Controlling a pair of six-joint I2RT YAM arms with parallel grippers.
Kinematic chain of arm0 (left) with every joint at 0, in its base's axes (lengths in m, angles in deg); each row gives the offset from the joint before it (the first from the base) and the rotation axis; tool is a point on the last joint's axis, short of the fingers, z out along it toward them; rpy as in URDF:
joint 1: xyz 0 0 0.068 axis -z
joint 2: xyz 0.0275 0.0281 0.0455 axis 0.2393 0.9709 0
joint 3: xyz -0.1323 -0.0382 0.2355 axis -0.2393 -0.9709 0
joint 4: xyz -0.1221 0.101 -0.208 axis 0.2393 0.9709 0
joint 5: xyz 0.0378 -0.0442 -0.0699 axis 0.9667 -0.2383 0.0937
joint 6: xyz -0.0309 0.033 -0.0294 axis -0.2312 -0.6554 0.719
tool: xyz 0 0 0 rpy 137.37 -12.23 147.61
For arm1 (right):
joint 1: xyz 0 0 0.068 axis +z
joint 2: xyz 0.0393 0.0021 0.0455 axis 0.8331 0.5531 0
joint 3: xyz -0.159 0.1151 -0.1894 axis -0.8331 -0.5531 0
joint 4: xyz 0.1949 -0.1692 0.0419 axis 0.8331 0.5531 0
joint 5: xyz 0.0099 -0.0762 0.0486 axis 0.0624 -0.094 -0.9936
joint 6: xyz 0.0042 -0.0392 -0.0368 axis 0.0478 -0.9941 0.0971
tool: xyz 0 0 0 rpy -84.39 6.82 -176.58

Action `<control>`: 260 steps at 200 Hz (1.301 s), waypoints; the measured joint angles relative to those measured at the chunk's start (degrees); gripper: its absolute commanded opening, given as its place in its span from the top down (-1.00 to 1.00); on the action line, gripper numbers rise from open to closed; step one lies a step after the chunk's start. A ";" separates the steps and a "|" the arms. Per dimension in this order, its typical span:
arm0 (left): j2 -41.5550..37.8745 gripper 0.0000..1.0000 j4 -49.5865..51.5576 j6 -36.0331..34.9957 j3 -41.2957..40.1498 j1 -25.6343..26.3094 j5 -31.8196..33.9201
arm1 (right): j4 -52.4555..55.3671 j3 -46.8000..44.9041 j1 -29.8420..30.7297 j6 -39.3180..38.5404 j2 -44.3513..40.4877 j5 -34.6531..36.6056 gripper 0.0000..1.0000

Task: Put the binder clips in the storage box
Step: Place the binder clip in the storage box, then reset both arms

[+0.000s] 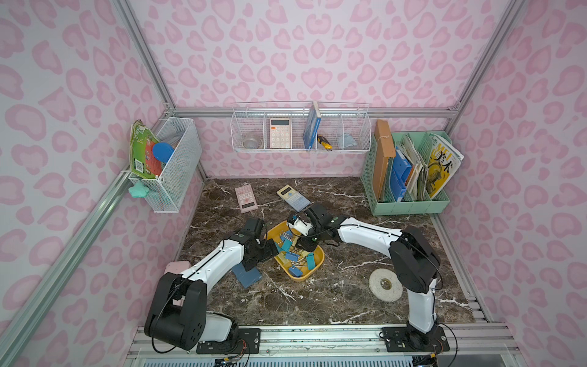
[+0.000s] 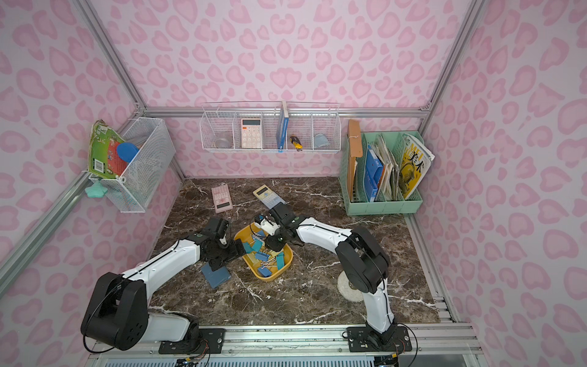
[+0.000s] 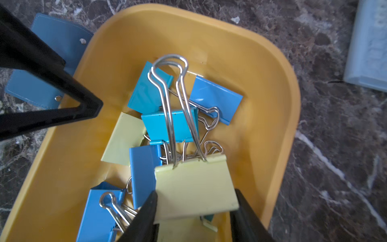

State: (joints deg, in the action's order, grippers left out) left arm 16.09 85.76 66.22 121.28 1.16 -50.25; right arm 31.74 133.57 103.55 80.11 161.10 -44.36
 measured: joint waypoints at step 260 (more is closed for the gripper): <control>-17.84 -0.99 -16.50 -16.00 -4.44 -6.16 42.23 | -44.04 -68.06 -32.52 9.97 -74.53 31.89 -1.00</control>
State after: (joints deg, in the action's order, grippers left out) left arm -1.75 69.26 50.22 116.84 -5.01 -8.02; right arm -12.30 65.50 71.03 90.08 86.57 -12.47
